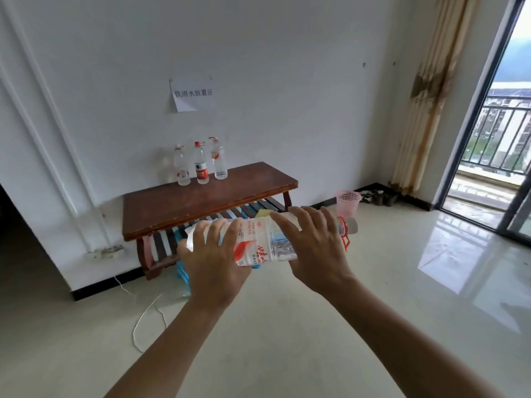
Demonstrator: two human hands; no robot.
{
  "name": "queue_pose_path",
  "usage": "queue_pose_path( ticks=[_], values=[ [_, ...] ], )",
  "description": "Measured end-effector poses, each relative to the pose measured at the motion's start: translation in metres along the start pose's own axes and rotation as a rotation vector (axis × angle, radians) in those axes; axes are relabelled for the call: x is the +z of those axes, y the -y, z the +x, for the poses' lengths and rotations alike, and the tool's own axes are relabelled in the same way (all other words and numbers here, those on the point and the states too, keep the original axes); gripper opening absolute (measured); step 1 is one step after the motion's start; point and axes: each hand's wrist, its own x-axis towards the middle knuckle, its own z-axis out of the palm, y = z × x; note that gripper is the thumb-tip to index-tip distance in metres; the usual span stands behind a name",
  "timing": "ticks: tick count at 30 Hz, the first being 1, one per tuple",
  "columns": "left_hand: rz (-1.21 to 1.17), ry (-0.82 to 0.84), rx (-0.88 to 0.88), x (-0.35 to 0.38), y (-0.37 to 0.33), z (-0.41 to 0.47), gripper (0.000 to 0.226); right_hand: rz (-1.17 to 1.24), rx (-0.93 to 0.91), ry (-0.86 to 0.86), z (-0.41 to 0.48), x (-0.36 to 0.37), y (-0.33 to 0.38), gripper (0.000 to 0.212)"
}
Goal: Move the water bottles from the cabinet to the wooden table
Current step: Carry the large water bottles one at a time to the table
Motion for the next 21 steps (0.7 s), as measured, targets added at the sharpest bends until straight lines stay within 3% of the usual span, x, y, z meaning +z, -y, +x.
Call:
queue_pose_path(
  ticks=[6,10,21],
  values=[
    [0.012,-0.033,0.051,0.116,0.008,0.130,0.084,-0.033,0.015,-0.017,0.108,0.100,-0.083,0.106],
    [0.038,-0.019,0.037,0.183,0.020,0.223,0.082,0.004,0.000,0.066,0.196,0.161,-0.133,0.102],
    [0.093,-0.040,-0.120,0.323,0.140,0.406,0.082,0.021,-0.193,0.125,0.432,0.334,-0.151,0.112]
  ],
)
